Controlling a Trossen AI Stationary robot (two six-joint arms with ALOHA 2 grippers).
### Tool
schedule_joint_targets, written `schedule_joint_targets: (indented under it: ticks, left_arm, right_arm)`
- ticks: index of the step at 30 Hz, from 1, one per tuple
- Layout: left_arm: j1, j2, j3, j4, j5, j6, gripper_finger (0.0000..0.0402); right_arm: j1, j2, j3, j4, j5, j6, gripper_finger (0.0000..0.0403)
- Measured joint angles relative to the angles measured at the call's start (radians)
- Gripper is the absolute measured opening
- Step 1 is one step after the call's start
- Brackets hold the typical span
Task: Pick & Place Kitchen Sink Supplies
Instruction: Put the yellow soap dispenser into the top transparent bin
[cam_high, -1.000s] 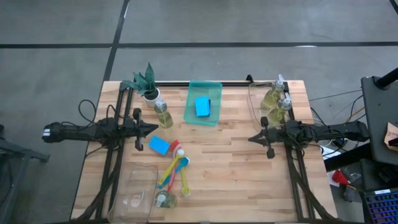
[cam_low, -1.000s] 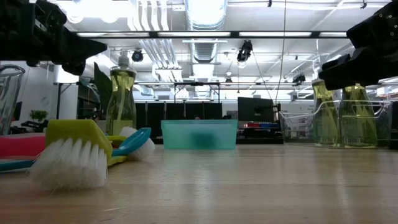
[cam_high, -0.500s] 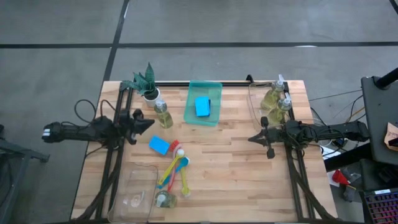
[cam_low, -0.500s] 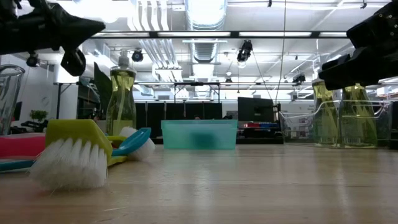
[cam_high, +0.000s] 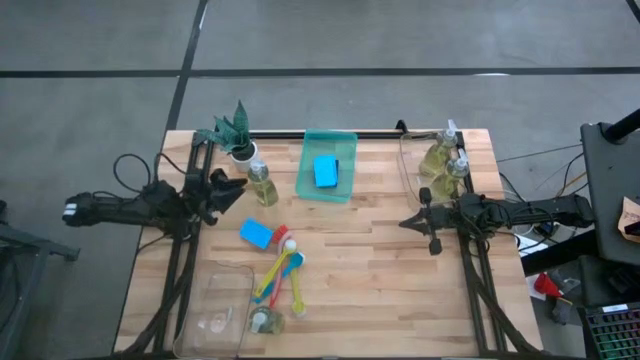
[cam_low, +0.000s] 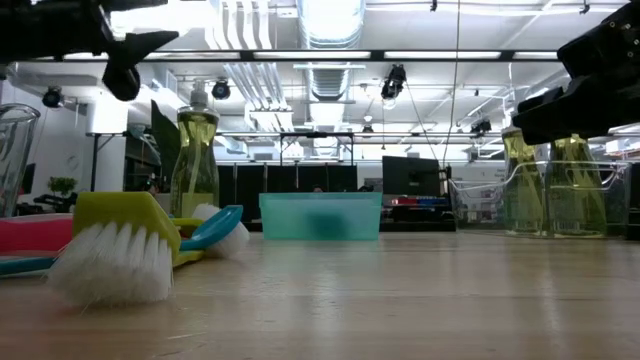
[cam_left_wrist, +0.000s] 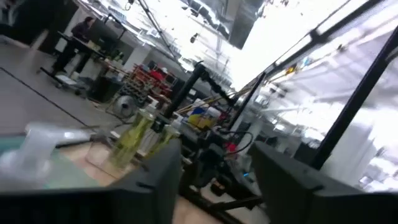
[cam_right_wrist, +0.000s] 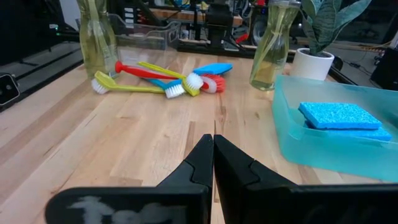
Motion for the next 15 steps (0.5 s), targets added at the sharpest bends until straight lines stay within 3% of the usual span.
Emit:
schedule_joint_targets:
  ticks: [4,9,12,15]
  left_arm:
    - [0.0,0.064,0.087,-0.054,-0.002,0.162,0.0257]
    - [0.0,0.131,0.221,-0.356,-0.04,0.321,0.0269]
    - [0.0,0.175,0.303,-0.576,-0.111,0.324,0.0269]
    - [0.0,0.209,0.365,-0.677,-0.194,0.28,0.0269]
  right_arm:
    - [0.0,0.0,0.0,0.0,0.0,0.0,0.0008]
    - [0.0,0.0,0.0,0.0,0.0,0.0,0.0008]
    - [0.0,0.0,0.0,0.0,0.0,0.0,0.0008]
    - [0.0,0.0,0.0,0.0,0.0,0.0,0.0008]
